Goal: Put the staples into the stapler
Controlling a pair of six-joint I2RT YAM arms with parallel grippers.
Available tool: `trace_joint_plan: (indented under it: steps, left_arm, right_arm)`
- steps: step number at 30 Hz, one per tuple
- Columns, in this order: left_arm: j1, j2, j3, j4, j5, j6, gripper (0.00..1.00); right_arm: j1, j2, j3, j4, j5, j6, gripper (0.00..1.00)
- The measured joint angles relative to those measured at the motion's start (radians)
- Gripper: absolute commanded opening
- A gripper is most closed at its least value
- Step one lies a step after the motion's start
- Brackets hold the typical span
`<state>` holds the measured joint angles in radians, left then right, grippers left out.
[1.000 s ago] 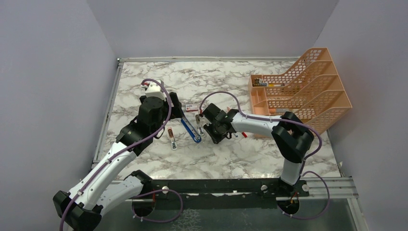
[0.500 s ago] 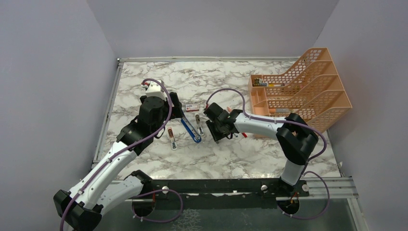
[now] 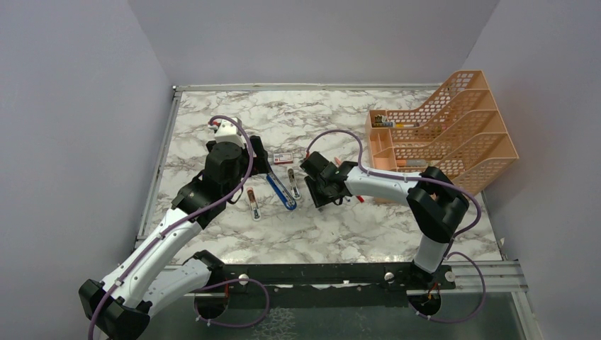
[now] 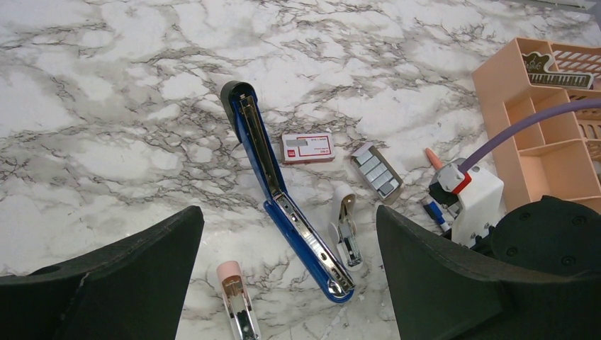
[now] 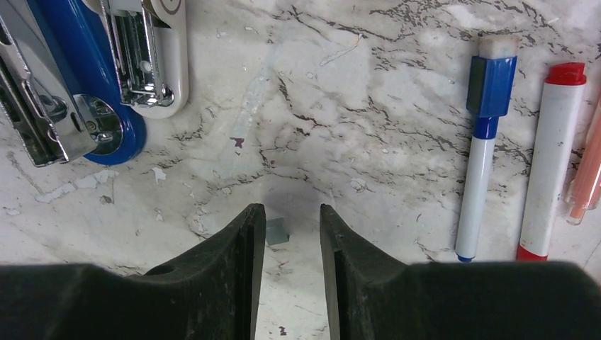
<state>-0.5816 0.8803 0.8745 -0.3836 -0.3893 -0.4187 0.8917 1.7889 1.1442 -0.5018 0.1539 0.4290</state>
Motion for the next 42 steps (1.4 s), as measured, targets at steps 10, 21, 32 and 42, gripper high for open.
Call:
trace_joint_plan:
  steps: [10,21,32,42]
  left_arm:
    - [0.0,0.002,0.0,0.0,0.0,0.0,0.91]
    - [0.0,0.005,0.0,0.0,0.0,0.0,0.91]
    - [0.0,0.007,0.0,0.0,0.0,0.0,0.91]
    - [0.0,0.007,0.0,0.0,0.0,0.0,0.91]
  right_arm:
    - [0.019,0.014,-0.009,-0.002,0.0,0.002,0.41]
    - [0.024,0.01,-0.021,-0.008,0.041,0.029,0.41]
    - [0.024,-0.032,-0.068,-0.032,0.05,0.031,0.36]
    - [0.024,-0.069,-0.101,-0.087,0.089,0.031,0.39]
